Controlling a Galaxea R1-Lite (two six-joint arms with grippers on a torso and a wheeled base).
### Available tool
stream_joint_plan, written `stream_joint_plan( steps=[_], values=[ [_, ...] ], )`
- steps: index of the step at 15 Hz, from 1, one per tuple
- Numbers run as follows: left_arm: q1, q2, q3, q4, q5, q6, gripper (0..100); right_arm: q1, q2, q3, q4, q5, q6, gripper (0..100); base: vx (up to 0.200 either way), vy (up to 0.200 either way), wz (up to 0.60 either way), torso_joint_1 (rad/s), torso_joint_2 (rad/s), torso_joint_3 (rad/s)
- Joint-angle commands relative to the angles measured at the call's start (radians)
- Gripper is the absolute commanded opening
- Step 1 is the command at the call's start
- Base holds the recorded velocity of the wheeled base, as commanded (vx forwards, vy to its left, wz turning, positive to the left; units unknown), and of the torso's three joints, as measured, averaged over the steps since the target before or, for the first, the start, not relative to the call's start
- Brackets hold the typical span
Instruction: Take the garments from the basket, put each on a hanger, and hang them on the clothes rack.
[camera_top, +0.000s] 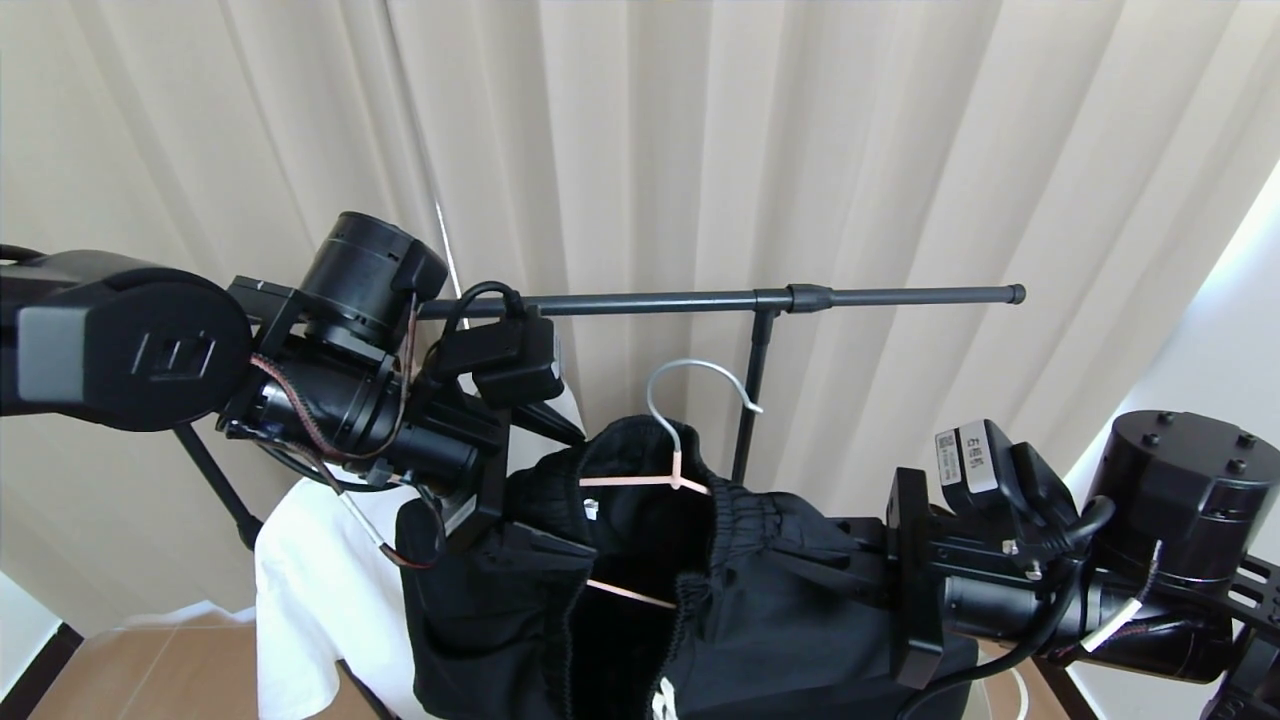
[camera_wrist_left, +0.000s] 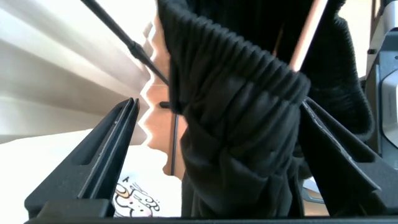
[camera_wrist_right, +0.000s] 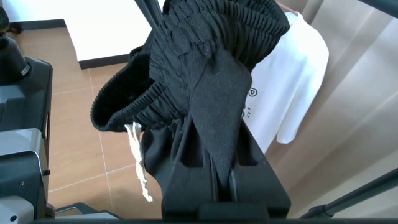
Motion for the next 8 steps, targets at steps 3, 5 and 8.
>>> stream_joint_plan(
  steps=[3, 5, 8],
  values=[
    [-0.009, -0.002, 0.009, 0.001, -0.019, 0.000, 100, 0.002, 0.001, -0.001, -0.001, 0.000, 0.000, 0, 0.000, 0.000, 0.00, 0.000, 0.00, 0.000],
    [-0.015, -0.002, 0.009, 0.001, -0.030, 0.000, 100, 0.010, 0.001, -0.003, -0.001, 0.000, 0.000, 0, 0.000, 0.000, 0.00, 0.000, 0.00, 0.000],
    [-0.018, 0.003, 0.009, -0.001, -0.032, 0.000, 100, 0.011, 0.001, -0.010, -0.001, -0.002, 0.003, 0, 0.000, 0.000, 0.00, 0.000, 0.00, 0.000]
  ],
)
